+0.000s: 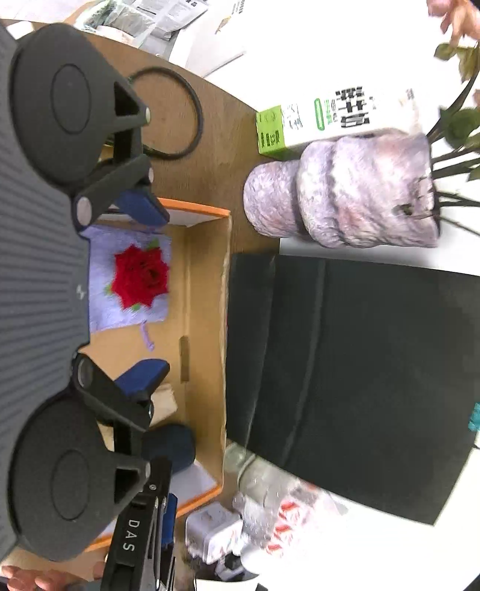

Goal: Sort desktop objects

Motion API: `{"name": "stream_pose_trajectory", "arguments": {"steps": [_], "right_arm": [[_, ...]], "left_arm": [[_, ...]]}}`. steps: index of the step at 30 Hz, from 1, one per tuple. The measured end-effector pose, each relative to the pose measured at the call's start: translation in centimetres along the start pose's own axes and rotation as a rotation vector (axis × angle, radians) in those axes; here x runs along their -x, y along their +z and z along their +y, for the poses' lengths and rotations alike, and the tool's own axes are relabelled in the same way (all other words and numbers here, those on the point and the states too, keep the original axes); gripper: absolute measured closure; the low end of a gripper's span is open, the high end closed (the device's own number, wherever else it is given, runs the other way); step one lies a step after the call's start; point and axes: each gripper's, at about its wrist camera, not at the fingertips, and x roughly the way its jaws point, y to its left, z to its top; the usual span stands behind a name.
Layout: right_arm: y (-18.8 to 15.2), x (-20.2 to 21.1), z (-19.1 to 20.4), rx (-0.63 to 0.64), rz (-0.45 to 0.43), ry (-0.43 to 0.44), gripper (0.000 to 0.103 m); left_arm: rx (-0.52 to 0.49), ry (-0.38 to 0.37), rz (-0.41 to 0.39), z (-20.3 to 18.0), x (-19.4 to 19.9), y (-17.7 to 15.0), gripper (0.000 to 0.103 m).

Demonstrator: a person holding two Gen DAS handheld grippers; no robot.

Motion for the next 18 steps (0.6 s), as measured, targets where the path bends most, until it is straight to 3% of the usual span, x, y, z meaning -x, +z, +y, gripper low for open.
{"name": "stream_pose_trajectory", "arguments": {"steps": [5,8,18], "right_arm": [[-2.8,5.4,0.8,0.035,-0.093,0.008,0.031],[-5.1,8.3,1.4,0.062,-0.141,-0.006,0.021],[-16.8,14.8,0.6,0.05,-0.268,0.003,0.013]], "left_arm": [[0.029,0.055,-0.06,-0.4,5.4,-2.8,0.013],[0.021,0.047,-0.099,-0.7,8.1,-5.2,0.005],[-0.014,0.043,-0.238,-1.8,15.0,-17.5,0.0]]}}
